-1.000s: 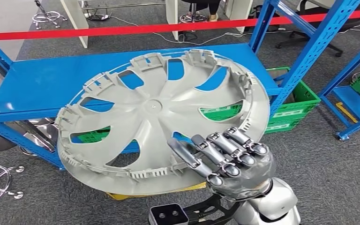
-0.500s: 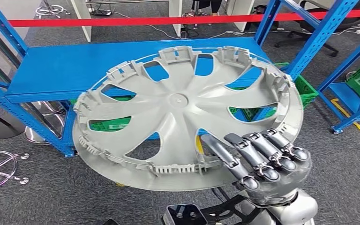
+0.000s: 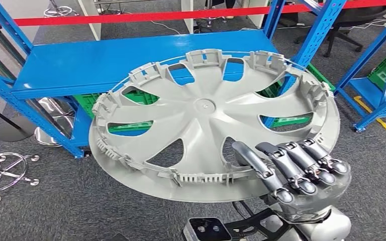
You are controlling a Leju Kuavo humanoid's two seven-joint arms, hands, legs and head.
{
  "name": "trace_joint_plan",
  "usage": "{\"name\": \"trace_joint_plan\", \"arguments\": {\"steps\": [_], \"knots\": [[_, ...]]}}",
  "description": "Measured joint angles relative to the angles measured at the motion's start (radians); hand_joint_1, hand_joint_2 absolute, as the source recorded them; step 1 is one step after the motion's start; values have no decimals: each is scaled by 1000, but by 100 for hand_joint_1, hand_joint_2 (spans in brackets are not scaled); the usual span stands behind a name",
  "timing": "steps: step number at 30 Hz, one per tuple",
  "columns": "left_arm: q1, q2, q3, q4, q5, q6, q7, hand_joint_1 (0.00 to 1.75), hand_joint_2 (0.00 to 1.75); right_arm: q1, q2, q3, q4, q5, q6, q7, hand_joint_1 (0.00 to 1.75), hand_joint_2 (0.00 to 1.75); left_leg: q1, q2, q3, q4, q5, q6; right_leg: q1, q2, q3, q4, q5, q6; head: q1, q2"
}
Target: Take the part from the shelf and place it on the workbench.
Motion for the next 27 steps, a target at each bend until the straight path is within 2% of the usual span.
{"name": "trace_joint_plan", "arguments": {"steps": [1, 2, 3, 4, 5, 7, 8, 9, 11, 12, 17, 20, 21, 23, 24, 25, 26, 27], "knots": [[0, 1, 0, 0, -9, -2, 7, 0, 0, 8, 2, -5, -4, 0, 0, -7, 175, 175, 2, 0, 44, -52, 23, -2, -1, 0, -17, 11, 5, 3, 0, 0], [0, 1, 1, 0, -18, -5, 12, 0, 0, 17, 4, -11, -10, 0, 0, -12, 175, 175, 2, 0, 93, -123, 29, -1, -2, -1, -33, 22, 9, 8, 0, 0], [0, 1, 2, 0, -24, -8, 17, 0, 0, 25, 6, -17, -16, 0, 0, -14, 175, 175, 1, -1, 133, -187, 23, 4, -2, -1, -45, 31, 14, 14, 0, 0], [1, 1, 4, 0, -28, -11, 20, 0, 0, 32, 7, -21, -22, 0, 0, -15, 175, 175, -1, -1, 159, -232, 13, 10, -1, -1, -54, 36, 21, 19, 1, 0], [2, 1, 6, 0, -32, -14, 23, 0, 0, 38, 8, -26, -27, 0, 0, -15, 175, 175, -4, -2, 168, -256, 4, 18, -2, -2, -59, 38, 29, 26, 1, 0], [8, -1, 15, 0, -36, -16, 28, 0, 0, 47, 10, -34, -37, 0, 0, -16, 175, 175, -5, 0, 159, -264, 17, 35, -4, -1, -66, 37, 37, 40, 1, 0], [10, -2, 19, 0, -37, -16, 30, 0, 0, 51, 10, -38, -41, 0, 0, -17, 175, 175, -4, 1, 152, -267, 26, 44, -5, 1, -73, 46, 22, 47, 2, 0], [12, -4, 23, 0, -38, -17, 31, 0, 0, 55, 11, -43, -45, 0, 0, -17, 175, 175, -2, 3, 143, -270, 36, 52, -6, 4, -84, 73, -11, 53, 4, 0], [12, -5, 26, 0, -38, -17, 32, 0, 0, 59, 13, -48, -49, 0, 0, -18, 175, 175, 0, 5, 130, -270, 48, 61, -8, 7, -103, 129, -73, 59, 10, 0], [12, -5, 26, 0, -38, -18, 32, 0, 0, 59, 13, -49, -49, 0, 0, -18, 175, 175, 0, 5, 127, -270, 51, 62, -8, 8, -107, 147, -89, 60, 11, 0], [12, -6, 27, 0, -38, -18, 32, 0, 0, 59, 13, -49, -49, 0, 0, -18, 175, 175, 0, 5, 125, -270, 52, 63, -8, 8, -111, 159, -98, 61, 11, 0], [14, -7, 33, 0, -44, -18, 33, 0, 0, 65, 14, -58, -51, 0, 0, -16, 175, 175, -1, 6, 100, -269, 71, 63, -10, 9, -126, 263, -144, 65, 11, 0], [17, -8, 40, 0, -52, -17, 36, 0, 0, 72, 16, -66, -53, 0, 0, -13, 175, 175, -1, 6, 78, -266, 88, 60, -11, 10, -78, 234, -133, 64, 11, 0], [25, -12, 54, 0, -66, -16, 40, 0, 0, 86, 21, -79, -63, 0, 0, -7, 175, 175, -2, 5, 37, -268, 137, 42, -9, 13, 46, 86, -86, 54, 11, 0], [28, -13, 61, 0, -71, -16, 41, 0, 0, 90, 23, -83, -68, 0, 0, -5, 175, 175, -2, 4, 23, -268, 152, 31, -9, 12, 98, -3, -63, 44, 11, 0], [30, -14, 65, 0, -72, -16, 41, 0, 0, 92, 24, -85, -71, 0, 0, -5, 175, 175, -2, 4, 16, -264, 147, 22, -9, 11, 99, -24, -57, 32, 10, 0], [31, -14, 68, 0, -74, -17, 42, 0, 0, 93, 25, -87, -71, 0, 0, -5, 175, 175, -2, 3, 8, -243, 115, 17, -11, 9, 88, -25, -45, 22, 8, 0], [31, -14, 70, 0, -76, -18, 43, 0, 0, 93, 25, -89, -72, 0, 0, -5, 175, 175, -1, 3, -3, -199, 64, 13, -12, 6, 76, -25, -33, 13, 7, 0]]}}
